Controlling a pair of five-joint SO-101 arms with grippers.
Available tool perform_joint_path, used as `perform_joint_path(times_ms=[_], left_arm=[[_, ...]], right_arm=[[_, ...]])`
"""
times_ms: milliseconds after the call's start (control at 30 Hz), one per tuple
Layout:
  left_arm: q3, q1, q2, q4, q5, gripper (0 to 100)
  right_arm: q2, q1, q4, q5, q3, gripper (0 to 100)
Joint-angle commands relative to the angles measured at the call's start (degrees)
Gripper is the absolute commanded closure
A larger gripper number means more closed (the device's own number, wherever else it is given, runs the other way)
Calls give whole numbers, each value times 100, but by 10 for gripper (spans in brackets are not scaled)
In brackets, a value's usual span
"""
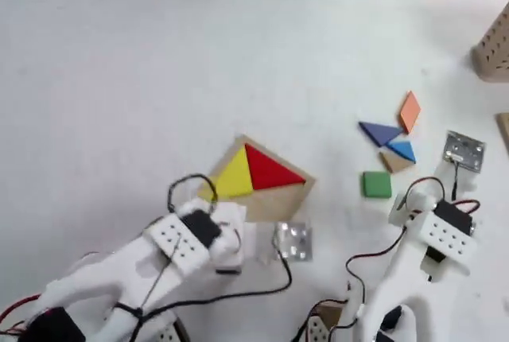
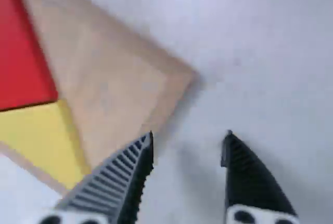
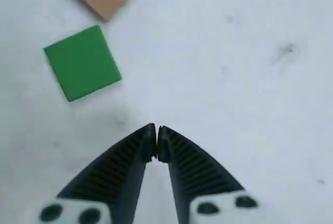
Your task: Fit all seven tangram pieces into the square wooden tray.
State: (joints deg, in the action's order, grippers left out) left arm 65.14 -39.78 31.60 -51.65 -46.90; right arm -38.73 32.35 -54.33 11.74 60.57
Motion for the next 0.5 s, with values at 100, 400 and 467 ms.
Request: perform_joint_path(times_ms=[100, 400, 467], left_arm=[[-202, 620, 110, 905, -141, 755], [-255, 171, 101, 510, -571, 688], [-299, 171, 101, 510, -598, 688]], right_arm=[[-84, 242, -40, -44, -316, 978], [-84, 1165, 22, -18, -527, 978], [-84, 1218, 13, -35, -580, 978]])
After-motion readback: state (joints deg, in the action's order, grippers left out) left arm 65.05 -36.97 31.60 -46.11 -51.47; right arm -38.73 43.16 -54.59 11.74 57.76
